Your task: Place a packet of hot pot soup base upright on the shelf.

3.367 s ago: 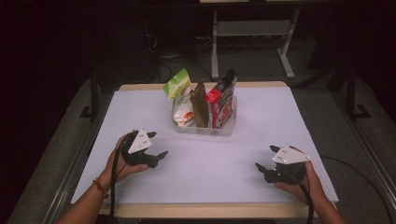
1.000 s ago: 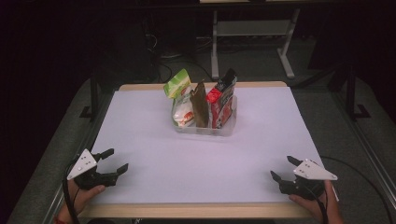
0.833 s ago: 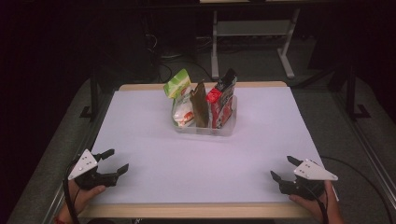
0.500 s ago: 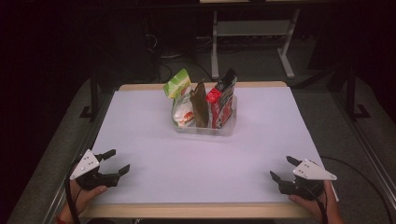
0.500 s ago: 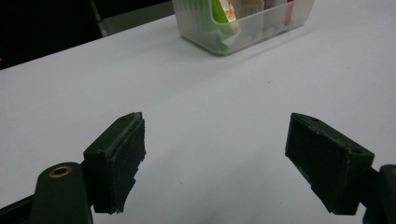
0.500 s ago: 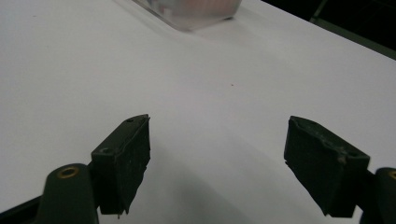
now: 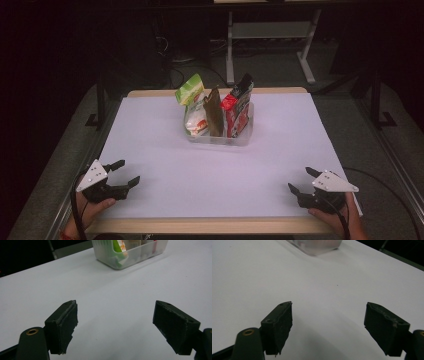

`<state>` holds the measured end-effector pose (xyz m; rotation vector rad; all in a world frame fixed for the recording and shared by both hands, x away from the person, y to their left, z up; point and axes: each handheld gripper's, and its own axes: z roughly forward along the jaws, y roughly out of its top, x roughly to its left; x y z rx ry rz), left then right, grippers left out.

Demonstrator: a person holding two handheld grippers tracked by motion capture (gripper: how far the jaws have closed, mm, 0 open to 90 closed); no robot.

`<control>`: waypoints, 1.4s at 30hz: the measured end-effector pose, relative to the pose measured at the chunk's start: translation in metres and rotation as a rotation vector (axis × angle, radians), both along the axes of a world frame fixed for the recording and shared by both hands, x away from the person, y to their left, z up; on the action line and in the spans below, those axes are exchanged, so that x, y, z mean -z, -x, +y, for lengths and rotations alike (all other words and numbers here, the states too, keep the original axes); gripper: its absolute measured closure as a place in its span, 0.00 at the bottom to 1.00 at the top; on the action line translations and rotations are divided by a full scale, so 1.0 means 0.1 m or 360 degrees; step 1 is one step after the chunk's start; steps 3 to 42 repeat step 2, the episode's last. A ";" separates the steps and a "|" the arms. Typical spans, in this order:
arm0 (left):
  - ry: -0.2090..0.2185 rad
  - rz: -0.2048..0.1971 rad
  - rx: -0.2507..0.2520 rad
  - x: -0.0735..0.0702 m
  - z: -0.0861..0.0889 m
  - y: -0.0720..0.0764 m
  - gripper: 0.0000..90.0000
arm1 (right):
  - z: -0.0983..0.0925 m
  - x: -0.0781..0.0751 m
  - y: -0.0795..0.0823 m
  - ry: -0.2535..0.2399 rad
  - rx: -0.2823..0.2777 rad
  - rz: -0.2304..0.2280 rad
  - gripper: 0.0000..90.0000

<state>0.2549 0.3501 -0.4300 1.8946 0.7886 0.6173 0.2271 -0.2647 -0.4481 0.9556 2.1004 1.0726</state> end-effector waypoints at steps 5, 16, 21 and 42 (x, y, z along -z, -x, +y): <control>0.0000 0.0001 -0.0004 0.00 0.00 -0.01 0.22 | 0.00 0.00 0.00 -0.0003 0.0004 0.0001 0.24; 0.0000 0.0001 -0.0004 0.00 0.00 -0.01 0.22 | 0.00 0.00 0.00 -0.0003 0.0004 0.0001 0.24; 0.0000 0.0001 -0.0004 0.00 0.00 -0.01 0.22 | 0.00 0.00 0.00 -0.0003 0.0004 0.0001 0.24; 0.0000 0.0001 -0.0004 0.00 0.00 -0.01 0.22 | 0.00 0.00 0.00 -0.0003 0.0004 0.0001 0.24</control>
